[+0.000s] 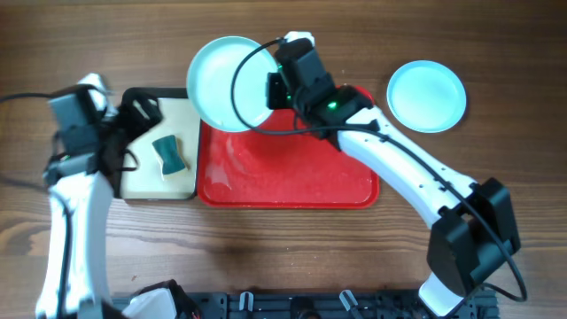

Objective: Clean dirty plates on tray and stack at the side

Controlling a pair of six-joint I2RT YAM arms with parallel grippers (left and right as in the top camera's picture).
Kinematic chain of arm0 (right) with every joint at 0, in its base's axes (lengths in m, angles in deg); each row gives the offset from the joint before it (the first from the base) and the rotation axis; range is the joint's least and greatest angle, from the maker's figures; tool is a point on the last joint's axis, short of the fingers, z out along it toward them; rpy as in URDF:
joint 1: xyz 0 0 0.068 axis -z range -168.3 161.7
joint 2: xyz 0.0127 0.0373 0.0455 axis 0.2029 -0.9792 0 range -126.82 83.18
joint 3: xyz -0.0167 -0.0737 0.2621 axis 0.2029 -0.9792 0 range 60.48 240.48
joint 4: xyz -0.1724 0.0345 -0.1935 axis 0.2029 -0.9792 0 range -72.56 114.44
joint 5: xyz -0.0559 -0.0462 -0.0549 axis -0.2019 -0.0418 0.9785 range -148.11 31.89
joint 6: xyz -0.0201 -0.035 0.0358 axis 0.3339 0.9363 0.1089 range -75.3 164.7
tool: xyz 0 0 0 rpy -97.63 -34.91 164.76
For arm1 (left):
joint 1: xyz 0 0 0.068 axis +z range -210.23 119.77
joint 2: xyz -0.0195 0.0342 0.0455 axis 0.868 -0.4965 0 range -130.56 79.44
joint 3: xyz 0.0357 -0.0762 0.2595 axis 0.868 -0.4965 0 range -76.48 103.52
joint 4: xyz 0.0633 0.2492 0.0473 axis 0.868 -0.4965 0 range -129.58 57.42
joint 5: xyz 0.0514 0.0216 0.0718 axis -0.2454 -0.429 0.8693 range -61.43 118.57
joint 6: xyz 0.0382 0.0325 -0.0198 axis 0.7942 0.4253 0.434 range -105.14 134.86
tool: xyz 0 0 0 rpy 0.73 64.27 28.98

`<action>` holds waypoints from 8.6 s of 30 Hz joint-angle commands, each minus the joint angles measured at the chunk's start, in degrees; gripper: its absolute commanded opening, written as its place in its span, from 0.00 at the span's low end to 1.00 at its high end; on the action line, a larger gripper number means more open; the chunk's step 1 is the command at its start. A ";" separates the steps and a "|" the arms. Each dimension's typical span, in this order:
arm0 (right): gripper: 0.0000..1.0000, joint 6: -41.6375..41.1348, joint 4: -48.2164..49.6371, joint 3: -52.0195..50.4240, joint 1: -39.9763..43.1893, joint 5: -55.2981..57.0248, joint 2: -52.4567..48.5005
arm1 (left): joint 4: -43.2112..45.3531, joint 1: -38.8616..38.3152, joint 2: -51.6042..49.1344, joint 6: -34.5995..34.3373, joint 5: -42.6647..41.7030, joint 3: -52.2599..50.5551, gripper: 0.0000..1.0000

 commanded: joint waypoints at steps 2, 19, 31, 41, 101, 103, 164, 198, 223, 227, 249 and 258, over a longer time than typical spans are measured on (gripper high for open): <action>0.05 -0.09 5.92 1.51 -4.46 3.41 -5.38 | -0.04 6.91 12.44 -0.55 -0.52 3.17 1.00; 0.04 57.66 47.91 1.51 -19.26 22.45 -13.64 | -3.02 8.59 19.87 -0.52 -0.50 3.17 1.00; 0.04 85.74 68.37 1.51 -21.24 22.40 -13.64 | -3.02 8.59 14.67 -0.52 -0.50 3.17 1.00; 0.04 85.37 68.94 1.51 -21.24 22.38 -13.64 | -3.02 8.59 10.47 -0.52 -0.50 3.17 1.00; 0.04 5.92 -1.03 1.44 3.23 -2.75 7.50 | -3.02 8.59 9.01 -0.52 -0.50 3.17 1.00; 0.04 5.92 -6.73 1.44 7.45 -2.73 10.25 | -3.02 8.59 9.01 -0.52 -0.50 3.17 1.00; 0.07 16.20 -22.23 0.09 40.39 -16.46 -14.47 | -3.02 8.59 9.01 -0.52 -0.50 3.17 1.00; 1.00 16.20 -41.16 20.83 39.10 -17.53 -7.80 | -3.02 8.59 9.01 -0.52 -0.50 3.17 1.00; 1.00 16.20 -30.05 20.79 39.10 -17.53 -2.54 | -3.02 8.59 9.01 -0.52 -0.50 3.17 1.00; 1.00 16.17 -30.05 20.79 39.08 -17.53 4.11 | -2.99 8.59 9.01 -0.52 -0.50 3.17 1.00; 1.00 16.20 -31.45 20.79 37.73 -17.53 47.47 | -3.02 8.59 9.01 -0.52 -0.50 3.17 1.00; 1.00 25.59 -31.47 8.61 33.64 -9.05 63.56 | -3.02 8.59 9.01 -0.52 -0.50 3.17 1.00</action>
